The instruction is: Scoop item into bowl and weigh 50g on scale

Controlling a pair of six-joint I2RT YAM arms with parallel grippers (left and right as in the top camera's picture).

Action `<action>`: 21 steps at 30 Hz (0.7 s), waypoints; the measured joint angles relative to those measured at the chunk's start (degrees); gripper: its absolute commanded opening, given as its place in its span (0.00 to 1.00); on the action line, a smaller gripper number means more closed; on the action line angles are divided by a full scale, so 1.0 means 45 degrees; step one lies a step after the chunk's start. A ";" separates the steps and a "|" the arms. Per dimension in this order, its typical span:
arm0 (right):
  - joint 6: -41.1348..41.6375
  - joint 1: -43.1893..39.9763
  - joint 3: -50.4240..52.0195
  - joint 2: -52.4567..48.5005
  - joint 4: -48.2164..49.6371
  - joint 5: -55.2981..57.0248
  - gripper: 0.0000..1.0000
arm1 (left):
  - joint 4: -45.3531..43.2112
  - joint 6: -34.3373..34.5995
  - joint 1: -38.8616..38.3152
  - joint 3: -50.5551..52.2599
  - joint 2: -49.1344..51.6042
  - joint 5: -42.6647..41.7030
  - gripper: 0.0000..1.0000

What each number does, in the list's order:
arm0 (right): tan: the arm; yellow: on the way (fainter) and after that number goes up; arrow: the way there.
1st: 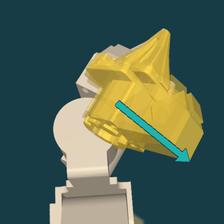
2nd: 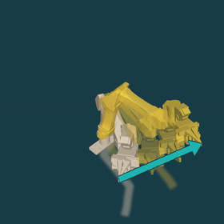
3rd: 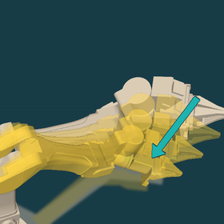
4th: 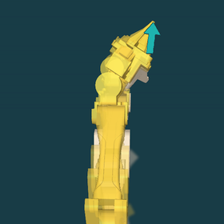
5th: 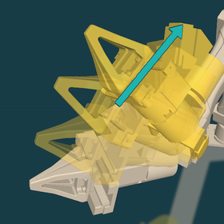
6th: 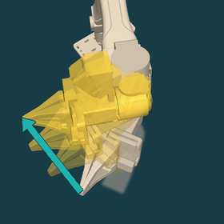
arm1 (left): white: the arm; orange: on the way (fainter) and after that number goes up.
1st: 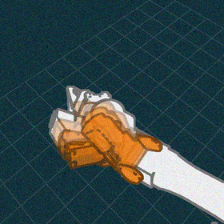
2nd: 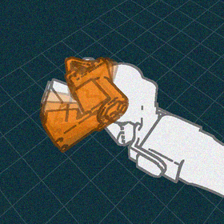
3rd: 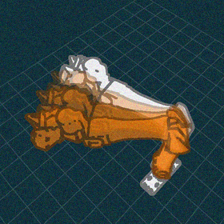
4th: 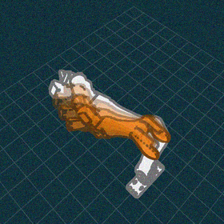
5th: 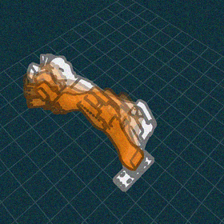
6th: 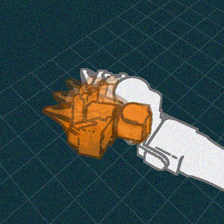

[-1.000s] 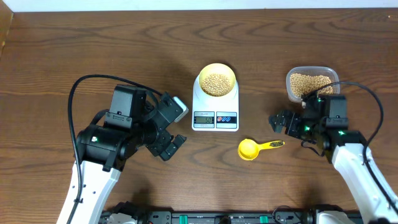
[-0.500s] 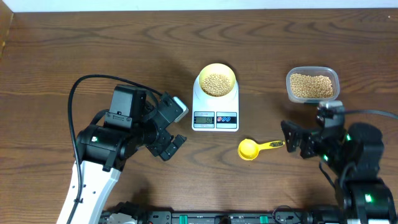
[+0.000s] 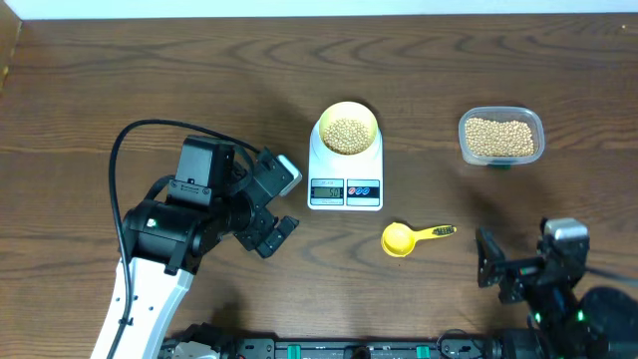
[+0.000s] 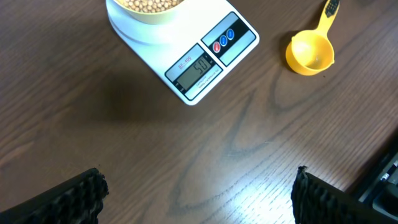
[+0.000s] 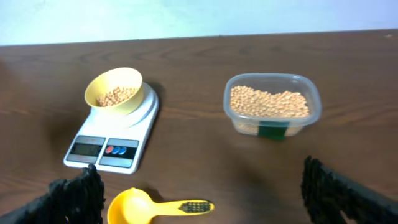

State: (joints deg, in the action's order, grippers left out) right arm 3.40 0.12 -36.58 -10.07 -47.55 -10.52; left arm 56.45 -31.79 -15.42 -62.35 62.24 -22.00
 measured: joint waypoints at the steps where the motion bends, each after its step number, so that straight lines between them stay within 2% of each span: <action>1: -0.0005 0.0000 0.0000 0.0384 -0.0194 0.0141 0.99 | 0.0000 0.0000 0.0000 0.0000 0.0000 0.0000 0.97; 11: -0.0005 0.0000 0.0000 0.2045 -0.1185 0.0529 0.99 | -0.0005 0.0000 0.0000 0.0000 0.0000 0.0000 0.97; 21: 0.0000 0.0000 0.0733 0.2055 -0.0350 0.0549 0.99 | -0.0005 0.0000 0.0000 0.0000 0.0000 0.0000 0.97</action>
State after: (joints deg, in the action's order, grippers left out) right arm 3.40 0.12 -33.28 -0.82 -49.12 -8.05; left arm 56.42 -31.79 -15.42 -62.35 62.24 -22.00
